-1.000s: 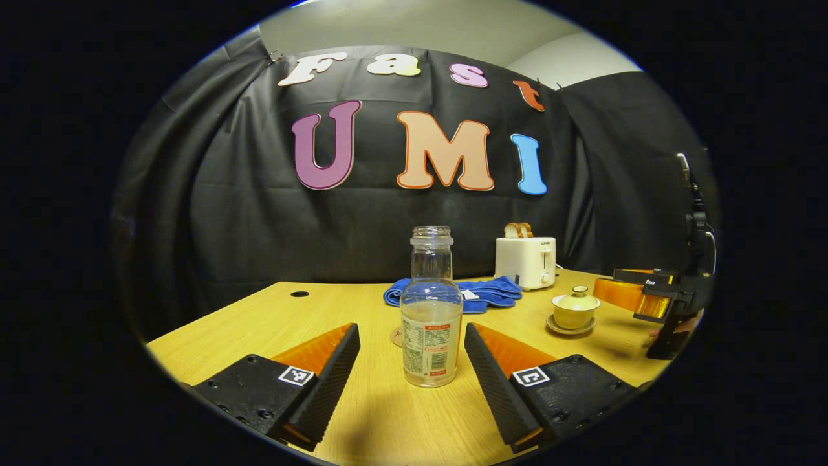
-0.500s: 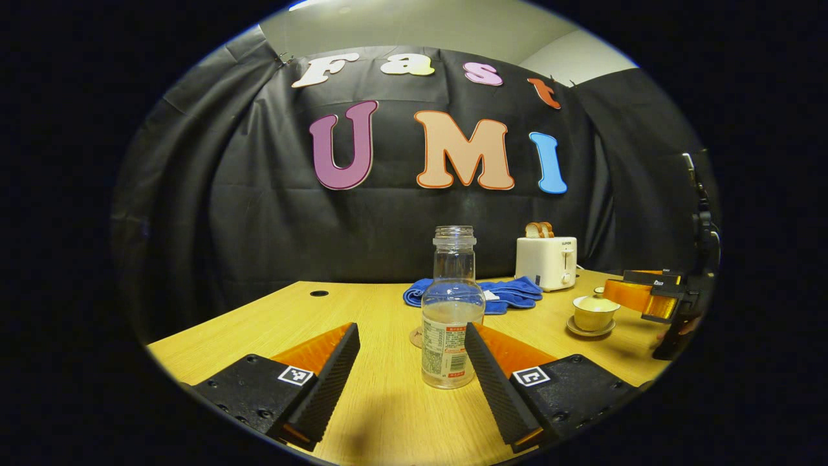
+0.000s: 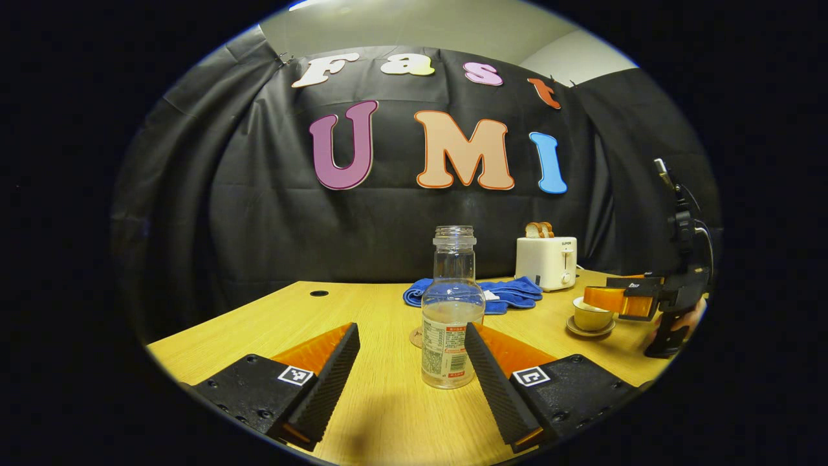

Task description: Open the teacup lid with one hand, grasp the water bottle and pour water into the teacup with the other hand; after pouring, place the water bottle on the coaster and then close the teacup lid.

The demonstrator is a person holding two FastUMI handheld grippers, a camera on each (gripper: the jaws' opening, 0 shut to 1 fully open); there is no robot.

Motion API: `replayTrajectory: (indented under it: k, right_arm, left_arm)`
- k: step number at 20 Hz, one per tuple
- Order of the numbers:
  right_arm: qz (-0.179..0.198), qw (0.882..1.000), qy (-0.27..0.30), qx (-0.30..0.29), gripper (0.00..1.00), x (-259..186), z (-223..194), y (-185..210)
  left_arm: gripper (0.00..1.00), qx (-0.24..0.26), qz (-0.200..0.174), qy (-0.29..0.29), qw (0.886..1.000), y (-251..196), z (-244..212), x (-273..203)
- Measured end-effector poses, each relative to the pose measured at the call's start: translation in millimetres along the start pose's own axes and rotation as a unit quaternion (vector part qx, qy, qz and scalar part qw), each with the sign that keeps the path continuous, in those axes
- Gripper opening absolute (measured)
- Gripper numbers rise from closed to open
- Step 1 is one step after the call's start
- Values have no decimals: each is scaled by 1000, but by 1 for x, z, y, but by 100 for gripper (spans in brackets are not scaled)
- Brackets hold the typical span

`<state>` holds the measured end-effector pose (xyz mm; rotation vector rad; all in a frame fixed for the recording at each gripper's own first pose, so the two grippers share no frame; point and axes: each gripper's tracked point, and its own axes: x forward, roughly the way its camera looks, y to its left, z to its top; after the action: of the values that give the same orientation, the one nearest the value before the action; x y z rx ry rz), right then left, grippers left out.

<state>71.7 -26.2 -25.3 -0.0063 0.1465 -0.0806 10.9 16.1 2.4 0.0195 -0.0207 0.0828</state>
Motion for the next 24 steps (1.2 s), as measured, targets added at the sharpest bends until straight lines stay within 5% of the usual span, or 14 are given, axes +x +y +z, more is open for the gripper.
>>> replayTrajectory:
  k: [4,13,15,24]
  right_arm:
    - [-7,1000,9,3,69,8,-3,-4]
    - [-11,1000,22,-3,69,19,-8,-8]
    - [-13,1000,17,1,40,16,-5,-10]
    - [-14,1000,16,-2,34,16,-5,-10]
  left_arm:
    - [96,0,0,0,1000,0,0,1]
    - [95,0,0,0,1000,0,0,2]
    - [95,0,0,0,1000,0,0,0]
    - [95,0,0,0,1000,0,-1,2]
